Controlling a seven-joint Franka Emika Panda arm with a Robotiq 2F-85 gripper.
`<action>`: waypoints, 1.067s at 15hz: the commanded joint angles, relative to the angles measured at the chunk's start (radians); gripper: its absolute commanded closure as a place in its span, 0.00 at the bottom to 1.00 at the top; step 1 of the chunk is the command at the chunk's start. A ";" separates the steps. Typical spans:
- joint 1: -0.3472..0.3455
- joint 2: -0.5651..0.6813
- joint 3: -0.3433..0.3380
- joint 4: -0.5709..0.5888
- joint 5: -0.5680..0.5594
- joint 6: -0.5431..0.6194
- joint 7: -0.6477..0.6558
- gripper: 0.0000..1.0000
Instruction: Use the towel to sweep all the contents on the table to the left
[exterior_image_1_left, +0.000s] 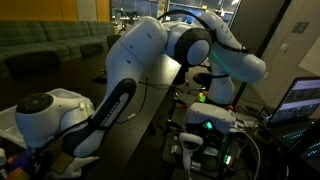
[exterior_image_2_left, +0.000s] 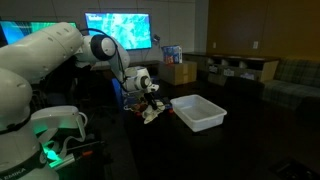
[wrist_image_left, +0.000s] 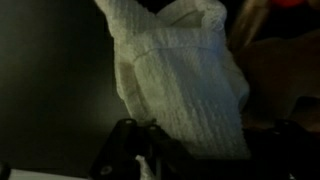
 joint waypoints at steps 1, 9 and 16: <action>-0.008 0.013 0.052 0.042 0.063 0.017 -0.048 0.98; -0.032 -0.140 0.052 -0.058 0.018 0.057 -0.071 0.97; -0.149 -0.343 0.088 -0.177 0.034 -0.102 -0.304 0.96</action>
